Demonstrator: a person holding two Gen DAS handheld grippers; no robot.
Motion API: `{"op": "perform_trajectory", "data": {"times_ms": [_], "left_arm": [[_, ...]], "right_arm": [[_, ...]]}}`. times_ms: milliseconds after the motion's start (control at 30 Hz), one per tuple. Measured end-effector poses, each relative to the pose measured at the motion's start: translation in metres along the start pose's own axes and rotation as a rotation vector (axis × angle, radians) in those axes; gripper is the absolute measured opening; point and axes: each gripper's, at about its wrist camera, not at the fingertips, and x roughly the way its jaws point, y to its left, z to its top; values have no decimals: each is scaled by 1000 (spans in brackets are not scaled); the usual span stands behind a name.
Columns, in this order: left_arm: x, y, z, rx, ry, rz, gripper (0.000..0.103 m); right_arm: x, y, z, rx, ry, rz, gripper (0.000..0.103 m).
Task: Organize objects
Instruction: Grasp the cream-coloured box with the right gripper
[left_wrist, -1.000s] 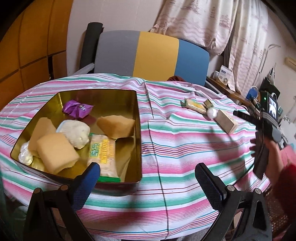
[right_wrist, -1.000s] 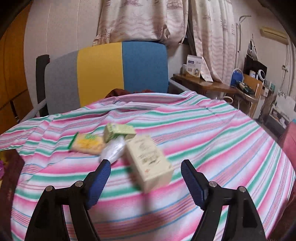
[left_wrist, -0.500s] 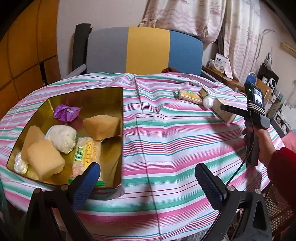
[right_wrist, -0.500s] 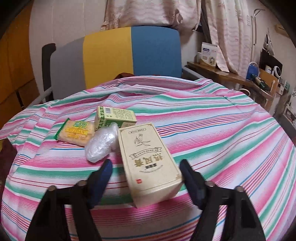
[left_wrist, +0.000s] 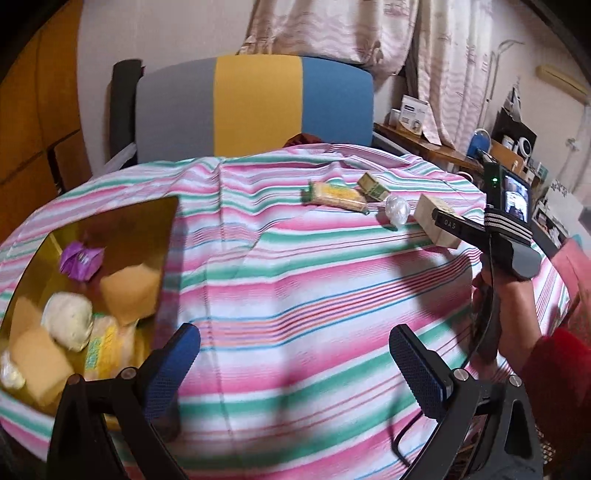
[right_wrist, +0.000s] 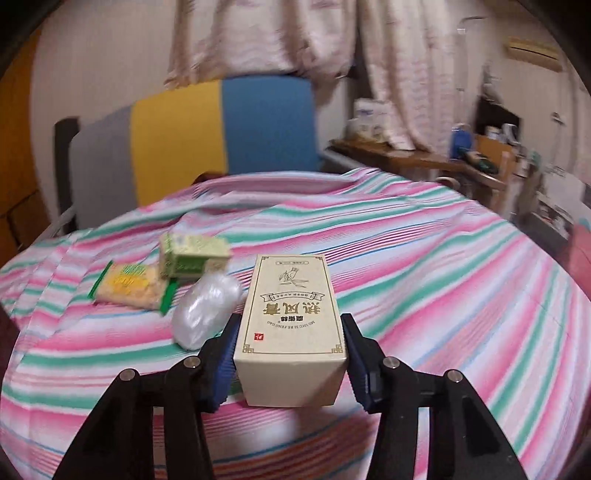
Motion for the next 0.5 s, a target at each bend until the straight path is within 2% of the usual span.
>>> {"op": "perform_trajectory", "data": {"times_ms": [100,200,333,500], "left_arm": [[14,-14,16,37,-19,-1,103],[33,-27,35,64,-25,9,103],[71,-52,62,113,-20,-19,103],[116,-80,86,155,4,-92,103]], "right_arm": [[-7,-7,-3,43,-22,-75,52],[-7,-11,-3,65,-21,-105,52],[1,-18,-4,88,13,-111,52],[-1,-31,-7,147,8,-99,52]]}}
